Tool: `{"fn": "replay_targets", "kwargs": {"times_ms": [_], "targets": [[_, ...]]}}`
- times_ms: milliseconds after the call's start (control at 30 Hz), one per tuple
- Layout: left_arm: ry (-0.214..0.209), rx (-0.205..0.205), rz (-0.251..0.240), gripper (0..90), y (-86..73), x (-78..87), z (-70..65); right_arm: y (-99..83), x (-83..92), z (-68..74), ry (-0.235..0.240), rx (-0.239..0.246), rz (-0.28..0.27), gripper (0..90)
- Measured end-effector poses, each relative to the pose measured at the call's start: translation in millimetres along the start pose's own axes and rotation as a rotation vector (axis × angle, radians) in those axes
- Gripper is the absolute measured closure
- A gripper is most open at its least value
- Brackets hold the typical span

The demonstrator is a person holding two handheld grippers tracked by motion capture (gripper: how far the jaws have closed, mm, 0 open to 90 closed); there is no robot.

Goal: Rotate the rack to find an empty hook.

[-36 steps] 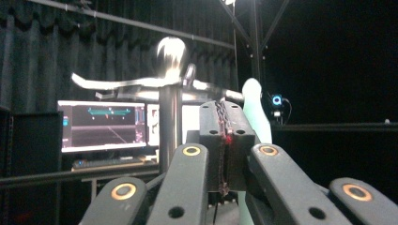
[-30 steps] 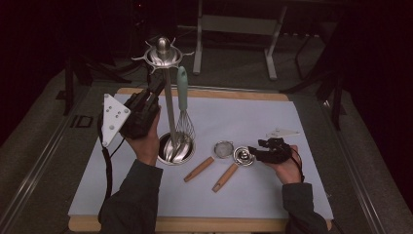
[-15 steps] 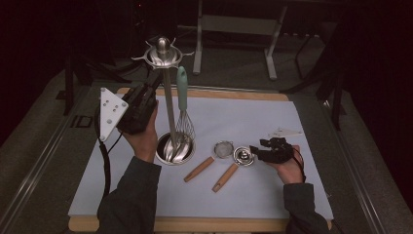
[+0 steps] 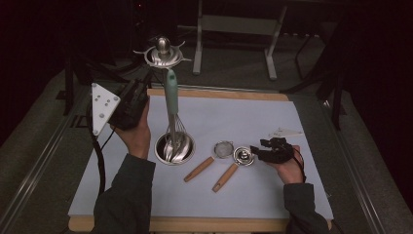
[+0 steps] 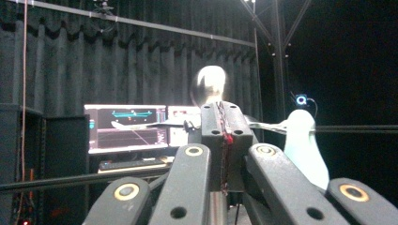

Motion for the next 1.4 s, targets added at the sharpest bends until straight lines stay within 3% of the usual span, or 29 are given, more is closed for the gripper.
{"fn": "replay_targets", "kwargs": {"times_ms": [400,1000,1400], "targets": [[0.022,0.033,0.027,89.6,-0.9,-3.6,20.7,-0.7,0.9,-1.7,-0.002,-0.006,0.001,43.9],[0.050,0.026,0.076,89.7,-2.0,-15.6,36.4,-1.3,1.6,-3.6,-0.006,-0.006,0.001,44.0],[0.066,0.009,0.111,89.6,-4.8,-6.7,46.9,-2.8,2.4,-7.0,-0.008,-0.017,0.001,44.0]]}}
Point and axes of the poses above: each handheld gripper's, and its own axes: x roughly backward along the jaws, y roughly out of its top, z roughly to its left, the point moved 10 cm from there along -x, roughly forward along the jaws, and after that the axes turned 9 degrees about z, right-handed, at the moved point
